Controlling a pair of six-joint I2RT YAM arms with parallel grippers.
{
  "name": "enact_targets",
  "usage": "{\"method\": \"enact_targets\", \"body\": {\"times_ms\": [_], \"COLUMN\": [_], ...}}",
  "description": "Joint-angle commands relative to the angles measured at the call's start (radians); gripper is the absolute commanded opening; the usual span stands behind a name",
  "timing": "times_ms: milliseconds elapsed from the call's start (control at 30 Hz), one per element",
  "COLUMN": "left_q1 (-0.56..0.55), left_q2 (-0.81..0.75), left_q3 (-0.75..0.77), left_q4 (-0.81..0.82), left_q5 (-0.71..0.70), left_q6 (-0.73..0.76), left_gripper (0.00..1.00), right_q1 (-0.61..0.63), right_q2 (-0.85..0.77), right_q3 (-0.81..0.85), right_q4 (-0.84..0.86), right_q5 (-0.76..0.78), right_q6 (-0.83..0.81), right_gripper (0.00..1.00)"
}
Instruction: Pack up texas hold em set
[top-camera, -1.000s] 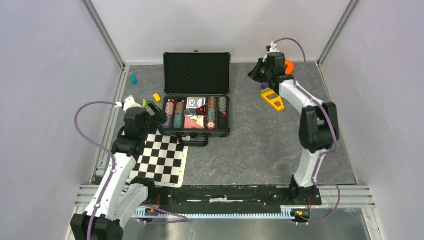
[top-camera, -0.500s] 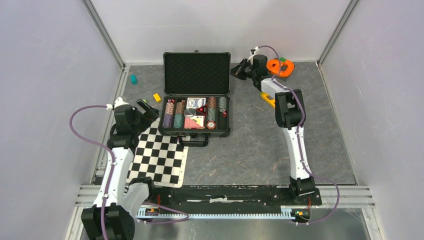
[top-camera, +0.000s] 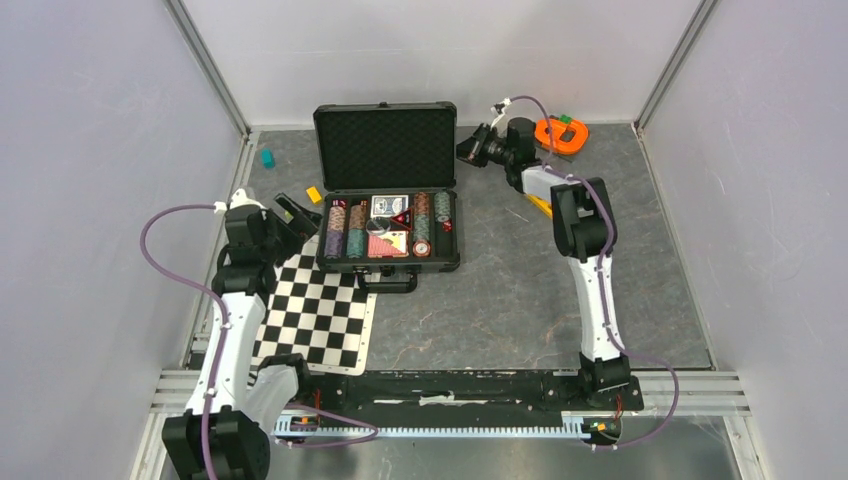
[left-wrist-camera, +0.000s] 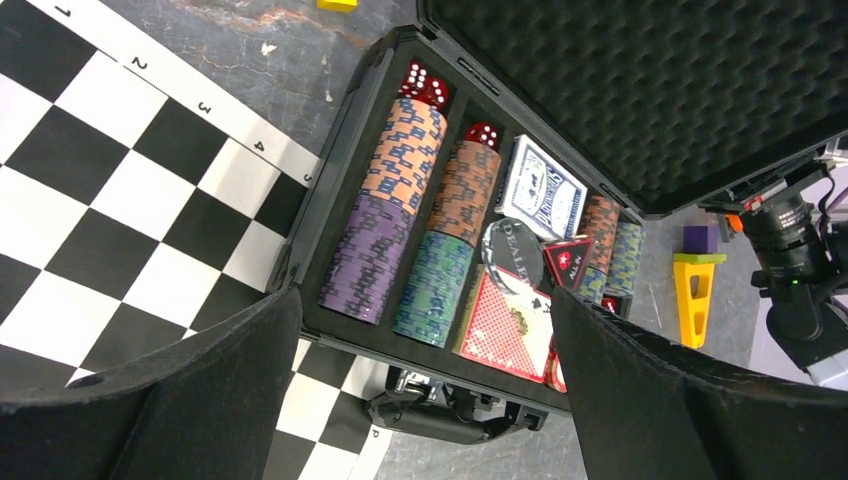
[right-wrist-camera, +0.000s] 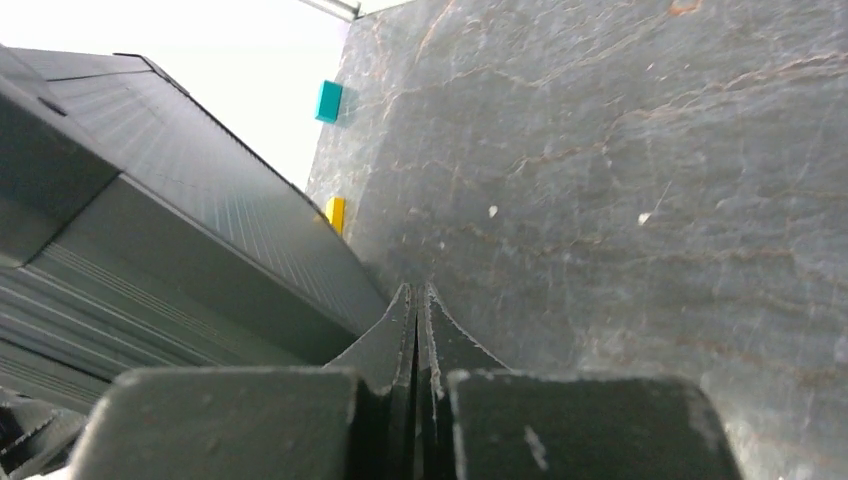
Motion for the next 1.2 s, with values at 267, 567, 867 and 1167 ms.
{"method": "enact_targets", "body": {"times_ms": [267, 567, 867, 1167], "left_q1": [0.005, 0.005, 0.005, 0.007], "left_q2": [-0.128, -0.17, 0.011, 0.154], "left_q3": [0.162, 0.193, 0.066, -0.056], "left_q4": [-0.16, -0.204, -0.01, 0.215], "left_q5": [-0.012, 0.033, 0.097, -0.005], "left_q6": [0.066, 0.107, 0.029, -0.08], "left_gripper": [1.0, 1.0, 1.0, 0.94], "right_q1": [0.106, 0.141, 0.202, 0.242], "right_q2": [-0.363, -0.604, -0.753, -0.75], "right_q3": [-0.226, -0.443, -0.648, -0.851], "right_q4": [-0.007, -0.323, -0.522, -0.386], "right_q5": [-0.192, 0.096, 0.394, 0.306], "right_q6": [-0.219, -0.466, -0.516, -0.401], "right_gripper": [0.0, 0.07, 0.98, 0.98]}}
